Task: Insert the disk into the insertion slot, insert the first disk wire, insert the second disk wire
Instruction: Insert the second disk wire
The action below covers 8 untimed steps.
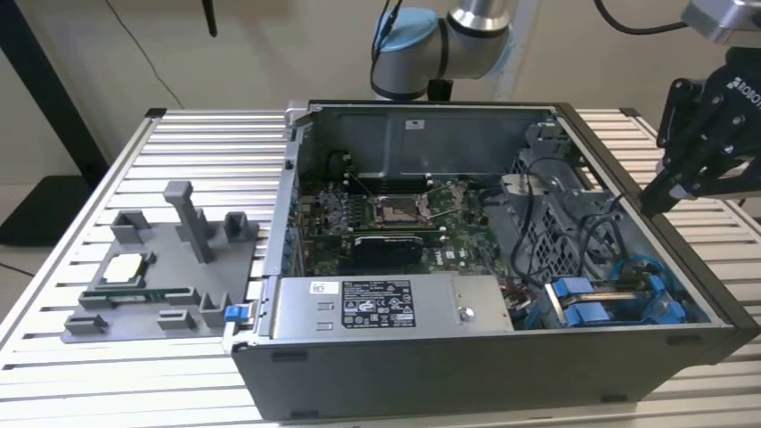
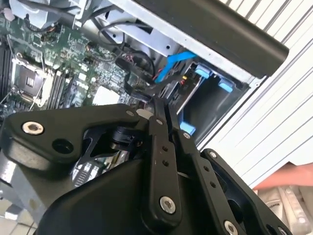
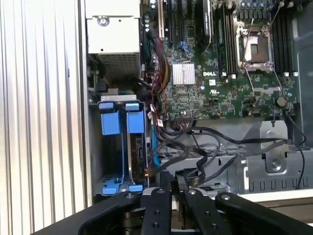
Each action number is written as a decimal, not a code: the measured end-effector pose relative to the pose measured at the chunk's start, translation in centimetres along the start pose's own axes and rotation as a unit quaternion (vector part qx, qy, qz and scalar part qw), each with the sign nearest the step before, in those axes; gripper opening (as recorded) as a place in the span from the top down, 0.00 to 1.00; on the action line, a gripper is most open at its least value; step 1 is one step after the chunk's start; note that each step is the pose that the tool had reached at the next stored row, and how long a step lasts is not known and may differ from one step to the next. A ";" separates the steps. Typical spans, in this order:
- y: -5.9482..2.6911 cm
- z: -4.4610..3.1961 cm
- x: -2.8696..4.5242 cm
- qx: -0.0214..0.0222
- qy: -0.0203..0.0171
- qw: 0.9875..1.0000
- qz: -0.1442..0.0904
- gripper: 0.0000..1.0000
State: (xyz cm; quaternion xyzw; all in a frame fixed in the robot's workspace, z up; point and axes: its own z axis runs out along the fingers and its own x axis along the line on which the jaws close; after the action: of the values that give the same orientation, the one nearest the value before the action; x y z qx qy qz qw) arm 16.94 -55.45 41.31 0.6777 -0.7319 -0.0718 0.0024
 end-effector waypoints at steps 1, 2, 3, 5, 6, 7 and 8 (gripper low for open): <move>0.38 0.04 0.03 0.000 0.000 1.000 0.000 1.00; 0.75 0.08 0.06 0.000 0.000 1.000 0.000 1.00; 1.10 0.13 0.09 0.000 0.000 1.000 0.000 1.00; 1.73 0.26 0.16 0.000 0.000 1.000 0.000 1.00; 2.05 0.33 0.20 0.000 0.000 1.000 0.000 1.00; 2.35 0.41 0.24 0.000 0.000 1.000 0.000 1.00; 2.63 0.50 0.28 0.000 0.000 1.000 0.000 1.00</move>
State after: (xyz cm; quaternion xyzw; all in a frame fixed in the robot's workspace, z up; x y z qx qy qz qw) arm 14.26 -55.49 41.07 0.6776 -0.7319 -0.0719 0.0024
